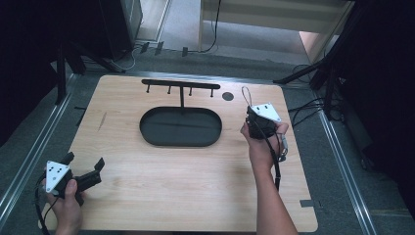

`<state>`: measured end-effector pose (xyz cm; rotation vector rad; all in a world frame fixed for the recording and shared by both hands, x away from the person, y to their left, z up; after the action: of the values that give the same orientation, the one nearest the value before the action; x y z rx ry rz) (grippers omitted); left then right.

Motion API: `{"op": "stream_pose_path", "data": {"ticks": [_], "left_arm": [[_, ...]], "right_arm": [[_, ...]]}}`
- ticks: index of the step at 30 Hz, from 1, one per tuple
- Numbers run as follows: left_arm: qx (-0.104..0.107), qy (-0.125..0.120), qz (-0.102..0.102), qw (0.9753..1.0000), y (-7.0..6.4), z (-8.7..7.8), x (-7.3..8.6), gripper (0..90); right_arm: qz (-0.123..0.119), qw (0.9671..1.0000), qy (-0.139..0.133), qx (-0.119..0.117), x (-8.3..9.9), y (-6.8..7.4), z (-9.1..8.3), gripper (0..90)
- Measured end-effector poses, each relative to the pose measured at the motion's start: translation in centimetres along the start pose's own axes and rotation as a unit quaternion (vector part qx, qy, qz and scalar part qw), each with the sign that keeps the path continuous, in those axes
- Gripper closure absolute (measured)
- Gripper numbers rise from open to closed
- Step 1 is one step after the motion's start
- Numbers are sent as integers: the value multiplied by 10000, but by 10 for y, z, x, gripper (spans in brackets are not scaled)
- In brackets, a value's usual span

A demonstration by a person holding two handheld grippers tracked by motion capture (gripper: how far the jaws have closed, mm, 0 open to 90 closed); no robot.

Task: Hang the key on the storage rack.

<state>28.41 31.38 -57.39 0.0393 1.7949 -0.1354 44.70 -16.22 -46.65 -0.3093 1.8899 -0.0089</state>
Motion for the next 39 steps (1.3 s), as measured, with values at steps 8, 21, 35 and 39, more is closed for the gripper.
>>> {"op": "stream_pose_path", "data": {"ticks": [8, 21, 35, 39], "left_arm": [[0, 8, 1, 10000, 0, 0, 0, 0], [1, 10, -28, 10000, 1, 0, 0, 0], [15, 1, -81, 10000, 1, 0, 0, 0], [18, 13, -83, 10000, 2, 0, 0, 0]], "right_arm": [[-67, 9993, -290, -236, -12, 28, -6, 836], [-241, 9965, -459, -655, -23, 76, -7, 836], [-234, 9971, -118, -711, -11, 95, 12, 836], [-186, 9976, -54, -663, -9, 95, 18, 835]]}}
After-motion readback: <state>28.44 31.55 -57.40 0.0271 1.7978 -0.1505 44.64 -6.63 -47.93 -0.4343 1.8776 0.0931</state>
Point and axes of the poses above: each handheld gripper's, and its own axes: z roughly forward along the jaws, x roughly out of its underside, y roughly to its left, the point moved 9 cm from there along z, roughly forward along the jaws, and after that the axes turned 1 degree about -y, right-handed, at the moved point
